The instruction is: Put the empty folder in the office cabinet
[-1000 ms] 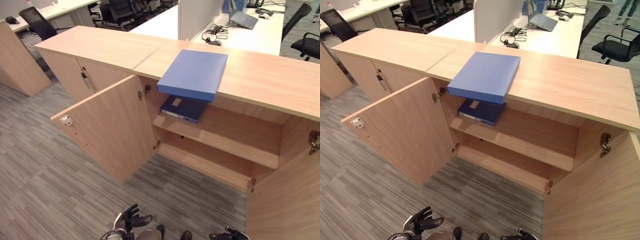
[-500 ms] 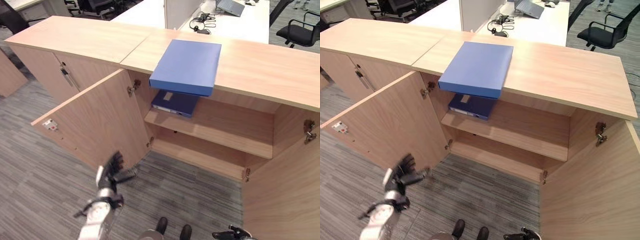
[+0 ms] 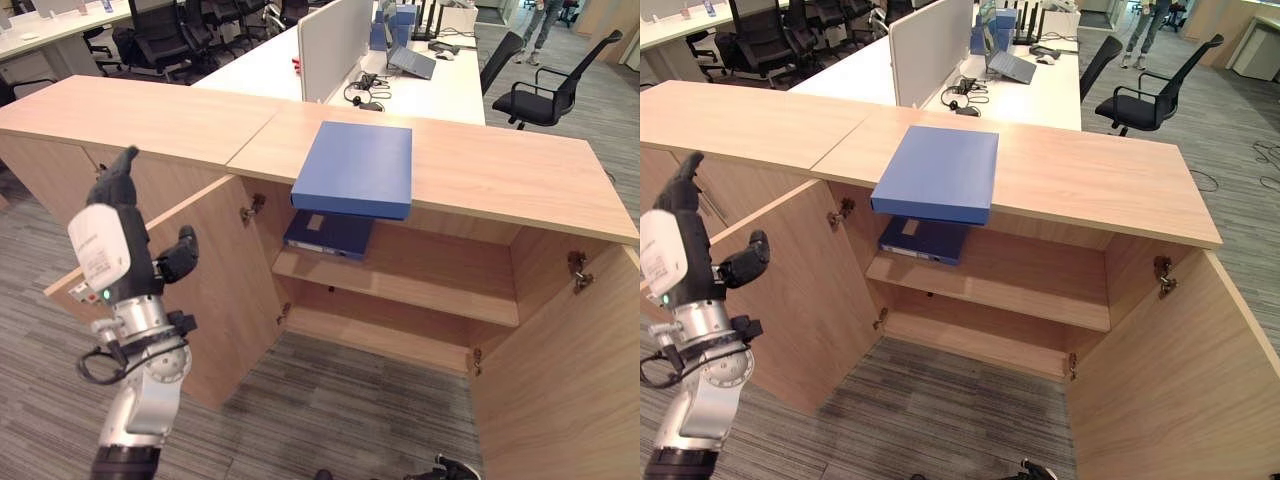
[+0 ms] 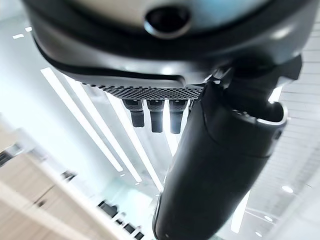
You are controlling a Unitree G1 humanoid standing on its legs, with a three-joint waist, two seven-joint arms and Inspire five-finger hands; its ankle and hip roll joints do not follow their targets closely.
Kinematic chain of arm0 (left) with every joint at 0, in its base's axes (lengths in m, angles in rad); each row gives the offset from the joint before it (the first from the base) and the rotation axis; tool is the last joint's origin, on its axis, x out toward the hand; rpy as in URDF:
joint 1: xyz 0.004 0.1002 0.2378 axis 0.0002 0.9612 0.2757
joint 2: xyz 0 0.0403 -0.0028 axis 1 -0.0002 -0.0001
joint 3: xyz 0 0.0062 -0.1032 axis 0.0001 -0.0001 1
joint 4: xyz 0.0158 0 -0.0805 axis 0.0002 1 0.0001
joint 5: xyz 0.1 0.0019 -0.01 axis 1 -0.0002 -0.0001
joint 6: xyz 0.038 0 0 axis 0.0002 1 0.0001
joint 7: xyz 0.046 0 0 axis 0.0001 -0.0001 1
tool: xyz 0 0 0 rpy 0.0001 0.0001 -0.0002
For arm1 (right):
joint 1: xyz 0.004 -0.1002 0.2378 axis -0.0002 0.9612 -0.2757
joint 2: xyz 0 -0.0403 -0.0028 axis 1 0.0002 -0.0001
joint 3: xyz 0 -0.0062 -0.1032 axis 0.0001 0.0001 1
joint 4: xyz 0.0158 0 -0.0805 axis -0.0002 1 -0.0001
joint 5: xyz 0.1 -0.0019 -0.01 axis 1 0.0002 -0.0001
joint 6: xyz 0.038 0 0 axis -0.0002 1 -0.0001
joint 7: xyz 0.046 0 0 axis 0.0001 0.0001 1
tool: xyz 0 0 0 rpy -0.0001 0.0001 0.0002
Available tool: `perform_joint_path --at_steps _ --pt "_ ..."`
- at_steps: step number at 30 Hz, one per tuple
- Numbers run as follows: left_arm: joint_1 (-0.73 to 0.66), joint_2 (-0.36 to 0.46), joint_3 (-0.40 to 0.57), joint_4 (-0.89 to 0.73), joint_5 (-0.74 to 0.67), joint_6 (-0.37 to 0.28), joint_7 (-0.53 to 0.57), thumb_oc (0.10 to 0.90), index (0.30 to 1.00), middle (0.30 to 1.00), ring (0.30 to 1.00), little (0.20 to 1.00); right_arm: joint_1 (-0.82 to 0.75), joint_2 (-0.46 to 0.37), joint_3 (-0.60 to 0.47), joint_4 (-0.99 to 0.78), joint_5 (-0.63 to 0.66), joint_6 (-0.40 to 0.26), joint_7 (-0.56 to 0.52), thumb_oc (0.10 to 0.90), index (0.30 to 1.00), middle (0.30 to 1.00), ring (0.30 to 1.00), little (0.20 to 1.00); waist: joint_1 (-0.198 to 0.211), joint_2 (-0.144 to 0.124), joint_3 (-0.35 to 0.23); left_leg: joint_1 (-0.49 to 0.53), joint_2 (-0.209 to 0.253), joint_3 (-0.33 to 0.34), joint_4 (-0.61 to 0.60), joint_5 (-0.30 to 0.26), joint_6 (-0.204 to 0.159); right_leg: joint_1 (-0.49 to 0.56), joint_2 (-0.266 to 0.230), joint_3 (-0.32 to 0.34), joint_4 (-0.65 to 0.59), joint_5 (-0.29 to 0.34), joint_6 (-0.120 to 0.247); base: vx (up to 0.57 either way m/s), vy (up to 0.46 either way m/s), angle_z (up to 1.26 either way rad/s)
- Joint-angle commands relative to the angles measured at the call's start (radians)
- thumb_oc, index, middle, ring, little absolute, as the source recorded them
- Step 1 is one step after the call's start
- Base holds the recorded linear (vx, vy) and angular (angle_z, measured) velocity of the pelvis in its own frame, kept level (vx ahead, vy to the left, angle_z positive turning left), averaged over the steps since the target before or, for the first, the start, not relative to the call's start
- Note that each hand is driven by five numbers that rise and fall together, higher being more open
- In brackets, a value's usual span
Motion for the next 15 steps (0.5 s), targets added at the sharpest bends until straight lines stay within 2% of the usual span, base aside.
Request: perform_joint_path --at_steps 1,7,11,15 --pt "-0.161 0.088 -0.046 -0.041 0.101 -0.069 -0.028 0.800 0.900 0.900 0.900 0.900 0.005 -0.014 0.049 0.017 -0.043 -0.010 0.005 0.800 0.900 0.900 0.900 0.900 -0.029 -0.016 -0.074 -0.037 -0.016 -0.023 -0.009 -0.074 -0.014 0.050 -0.033 0.046 0.006 -0.047 0.105 0.01 0.011 -0.05" --pt "-0.269 0.128 -0.196 0.042 0.039 -0.100 -0.135 0.800 0.900 0.900 0.900 0.900 -0.006 -0.036 0.048 0.007 -0.049 0.002 0.019 0.800 0.900 0.900 0.900 0.900 -0.054 -0.006 -0.085 -0.025 -0.011 -0.005 -0.009 -0.081 -0.012 0.052 -0.034 0.055 0.006 -0.044 0.111 0.01 0.007 -0.14" --pt "-0.408 0.165 -0.310 0.190 0.049 -0.072 -0.163 0.800 0.900 0.900 0.900 0.900 -0.011 -0.047 0.057 0.008 -0.053 0.006 0.029 0.800 0.900 0.900 0.900 0.900 -0.072 0.000 -0.090 -0.020 -0.010 0.005 -0.009 -0.084 -0.012 0.052 -0.034 0.064 0.006 -0.044 0.115 0.00 0.005 -0.05" --pt "-0.469 0.178 -0.359 0.263 0.024 -0.060 -0.190 0.800 0.900 0.900 0.900 0.900 -0.015 -0.054 0.056 0.017 -0.052 0.011 0.037 0.800 0.900 0.900 0.900 0.900 -0.082 0.004 -0.095 -0.014 -0.009 0.017 -0.009 -0.086 -0.011 0.051 -0.034 0.068 0.006 -0.044 0.118 0.00 0.006 -0.05"
